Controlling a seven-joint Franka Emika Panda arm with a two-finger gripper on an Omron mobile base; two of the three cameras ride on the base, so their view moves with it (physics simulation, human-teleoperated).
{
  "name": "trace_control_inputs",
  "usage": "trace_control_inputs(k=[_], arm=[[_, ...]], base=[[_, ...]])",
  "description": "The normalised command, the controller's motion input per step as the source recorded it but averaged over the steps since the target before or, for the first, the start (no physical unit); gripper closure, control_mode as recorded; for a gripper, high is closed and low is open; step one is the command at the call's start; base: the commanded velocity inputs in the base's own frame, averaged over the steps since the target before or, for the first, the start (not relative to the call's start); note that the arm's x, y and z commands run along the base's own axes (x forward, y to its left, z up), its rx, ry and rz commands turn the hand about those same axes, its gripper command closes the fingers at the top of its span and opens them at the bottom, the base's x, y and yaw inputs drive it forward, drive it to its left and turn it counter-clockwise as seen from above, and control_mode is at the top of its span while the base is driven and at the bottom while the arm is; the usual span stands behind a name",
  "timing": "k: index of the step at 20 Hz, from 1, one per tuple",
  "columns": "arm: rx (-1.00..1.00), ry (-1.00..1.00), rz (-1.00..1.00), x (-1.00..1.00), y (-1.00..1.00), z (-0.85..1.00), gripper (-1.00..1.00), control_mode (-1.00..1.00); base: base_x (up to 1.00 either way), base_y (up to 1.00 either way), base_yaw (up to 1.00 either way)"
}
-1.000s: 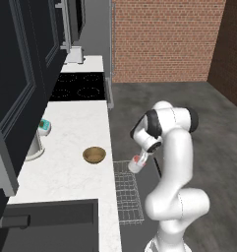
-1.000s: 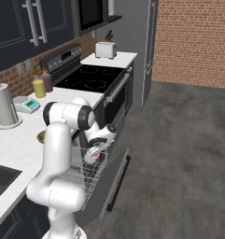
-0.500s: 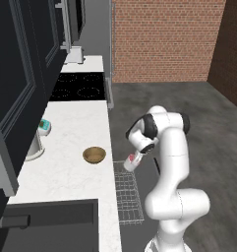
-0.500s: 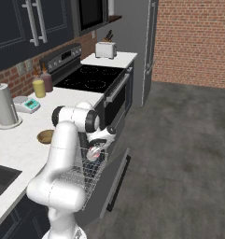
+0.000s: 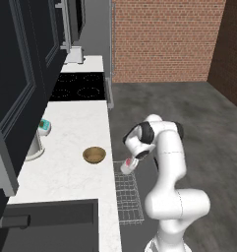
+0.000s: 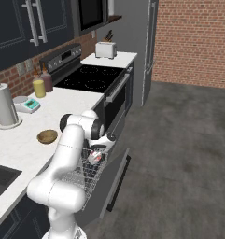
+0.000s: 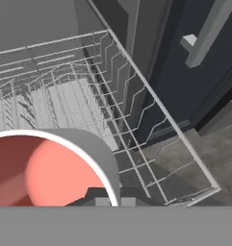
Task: Pick up the cup and bowl from the counter, place them in the dishwasher, and close the dishwasher door.
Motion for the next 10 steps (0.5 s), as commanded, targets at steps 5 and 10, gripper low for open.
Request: trace_control_inputs(k=[5, 10], arm=[[0.0, -0.03, 0.0, 0.26, 0.15, -0.33, 1.0, -1.0], [0.0, -0.03, 0.0, 0.19, 0.11, -0.25, 1.0, -1.0]], base=[[0.0, 0.0, 0.0], [0.0, 0.0, 0.0]])
